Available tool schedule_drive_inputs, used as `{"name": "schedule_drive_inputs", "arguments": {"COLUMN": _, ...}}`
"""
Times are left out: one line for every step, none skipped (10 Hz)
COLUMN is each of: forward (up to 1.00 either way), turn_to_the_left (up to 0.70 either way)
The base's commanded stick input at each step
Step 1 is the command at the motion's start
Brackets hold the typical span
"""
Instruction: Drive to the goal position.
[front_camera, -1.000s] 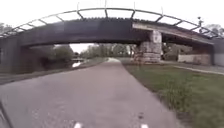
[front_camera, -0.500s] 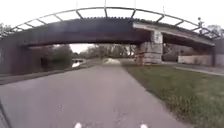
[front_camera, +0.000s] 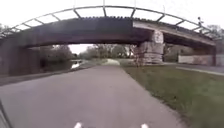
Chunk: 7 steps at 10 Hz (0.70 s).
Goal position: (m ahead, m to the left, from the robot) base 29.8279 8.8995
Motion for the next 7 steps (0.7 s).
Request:
{"name": "schedule_drive_inputs", "arguments": {"forward": 1.0, "turn_to_the_left": 0.0}}
{"name": "schedule_drive_inputs", "arguments": {"forward": 1.0, "turn_to_the_left": 0.0}}
{"name": "schedule_drive_inputs", "arguments": {"forward": 1.0, "turn_to_the_left": 0.0}}
{"name": "schedule_drive_inputs", "arguments": {"forward": 1.0, "turn_to_the_left": 0.0}}
{"name": "schedule_drive_inputs", "arguments": {"forward": 1.0, "turn_to_the_left": 0.0}}
{"name": "schedule_drive_inputs", "arguments": {"forward": 1.0, "turn_to_the_left": 0.0}}
{"name": "schedule_drive_inputs", "arguments": {"forward": 1.0, "turn_to_the_left": 0.0}}
